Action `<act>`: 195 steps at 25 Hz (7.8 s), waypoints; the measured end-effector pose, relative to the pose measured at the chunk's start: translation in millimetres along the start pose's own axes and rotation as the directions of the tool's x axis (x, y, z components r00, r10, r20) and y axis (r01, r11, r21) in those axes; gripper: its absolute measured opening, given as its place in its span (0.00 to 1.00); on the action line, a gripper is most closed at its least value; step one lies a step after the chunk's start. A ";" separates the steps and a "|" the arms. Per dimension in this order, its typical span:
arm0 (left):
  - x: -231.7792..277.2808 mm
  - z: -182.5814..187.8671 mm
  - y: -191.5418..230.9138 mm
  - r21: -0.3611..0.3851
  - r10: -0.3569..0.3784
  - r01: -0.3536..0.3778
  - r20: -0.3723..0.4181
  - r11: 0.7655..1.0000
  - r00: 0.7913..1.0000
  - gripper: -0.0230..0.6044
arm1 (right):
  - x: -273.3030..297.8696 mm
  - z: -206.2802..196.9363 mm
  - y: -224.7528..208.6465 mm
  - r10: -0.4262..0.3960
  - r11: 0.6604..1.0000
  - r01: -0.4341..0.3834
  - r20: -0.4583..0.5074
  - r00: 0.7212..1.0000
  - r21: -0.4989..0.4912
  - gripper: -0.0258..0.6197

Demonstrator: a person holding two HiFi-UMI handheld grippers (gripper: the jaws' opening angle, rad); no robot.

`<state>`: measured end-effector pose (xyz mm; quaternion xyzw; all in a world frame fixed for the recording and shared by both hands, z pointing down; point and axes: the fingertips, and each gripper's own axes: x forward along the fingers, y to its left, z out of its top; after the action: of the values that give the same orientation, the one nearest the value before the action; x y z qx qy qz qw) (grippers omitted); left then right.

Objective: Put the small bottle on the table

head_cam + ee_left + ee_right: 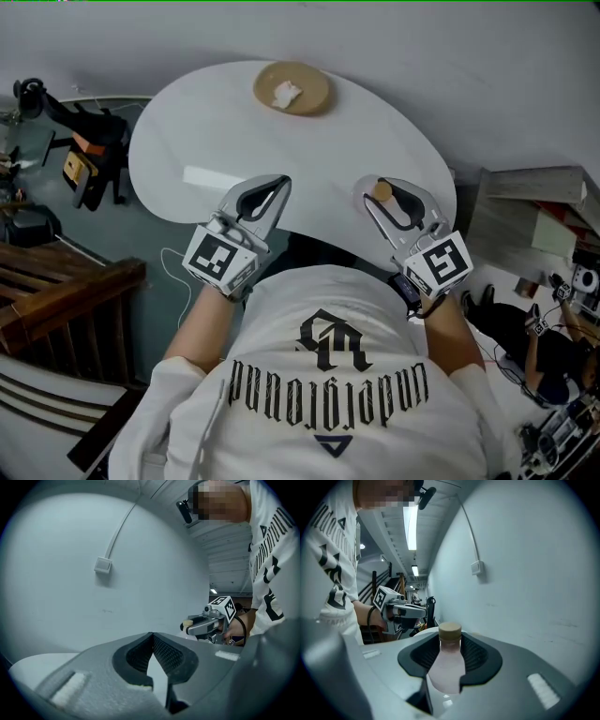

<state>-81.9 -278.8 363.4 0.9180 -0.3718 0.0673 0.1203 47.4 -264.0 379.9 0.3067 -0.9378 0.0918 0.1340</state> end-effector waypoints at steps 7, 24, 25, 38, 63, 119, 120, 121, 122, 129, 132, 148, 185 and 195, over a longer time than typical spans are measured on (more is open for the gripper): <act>13.4 -20.3 45.3 -0.032 -0.042 0.041 -0.045 0.999 0.998 0.05 | 56.6 -21.3 -2.3 0.002 1.000 -0.003 -0.062 0.998 -0.017 0.26; 47.3 -94.8 91.7 -0.055 -0.146 0.139 -0.151 0.989 0.978 0.05 | 137.3 -120.3 -18.6 -0.014 0.999 0.005 -0.240 0.971 -0.039 0.26; 49.6 -98.8 94.9 -0.050 -0.145 0.139 -0.155 0.989 0.977 0.05 | 141.5 -126.3 -20.6 -0.014 0.999 0.004 -0.248 0.969 -0.042 0.26; 69.4 -183.0 123.3 -0.092 -0.143 0.124 -0.249 0.988 0.958 0.05 | 176.3 -197.3 -43.8 -0.012 0.999 -0.005 -0.334 0.942 -0.049 0.26; 84.2 -210.0 132.5 -0.151 -0.152 0.114 -0.268 0.982 0.951 0.05 | 203.5 -238.4 -68.0 -0.045 0.999 0.039 -0.361 0.932 -0.022 0.26; 20.5 -77.8 -53.6 -0.002 -0.074 0.074 -0.048 0.997 0.996 0.05 | 0.6 -101.7 -20.3 -0.084 0.990 0.073 -0.088 0.993 -0.124 0.11; 19.5 -72.2 -57.8 0.001 -0.071 0.071 -0.038 0.998 0.997 0.05 | -6.3 -93.3 -20.3 -0.087 0.989 0.078 -0.070 0.994 -0.125 0.11; 18.6 -67.1 -62.1 0.005 -0.067 0.068 -0.031 0.998 0.997 0.05 | -13.1 -85.3 -20.3 -0.090 0.988 0.082 -0.056 0.994 -0.129 0.10; 17.5 -62.5 -66.1 0.009 -0.065 0.065 -0.024 0.998 0.998 0.05 | -19.4 -78.0 -20.2 -0.092 0.987 0.085 -0.045 0.995 -0.135 0.10; -0.3 -29.9 -82.0 -0.006 -0.030 0.031 0.052 1.000 0.998 0.05 | -57.3 -41.1 -9.3 -0.112 0.974 0.118 0.041 0.993 -0.193 0.05; -6.6 -21.1 -95.0 0.014 -0.017 0.016 0.060 1.000 0.998 0.05 | -74.4 -31.6 -3.8 -0.113 0.972 0.127 0.077 0.991 -0.199 0.04; -55.9 -9.3 -138.0 0.018 0.141 -0.142 0.076 0.990 0.987 0.05 | -113.2 -19.4 17.9 -0.016 0.979 0.039 0.119 0.993 -0.198 0.04; -346.3 -65.4 -192.2 0.079 -0.121 0.111 0.138 0.991 0.983 0.05 | -146.2 -35.3 349.5 -0.207 0.955 0.227 0.117 0.971 -0.192 0.04; -346.2 -72.8 -240.4 0.075 -0.146 0.137 0.142 0.988 0.979 0.05 | -189.9 -50.5 369.4 -0.209 0.953 0.225 0.100 0.973 -0.201 0.04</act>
<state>-163.8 138.6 318.5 0.9480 -0.3111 0.0027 0.0673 -17.0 147.1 336.0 0.3953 -0.9073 -0.0355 0.1386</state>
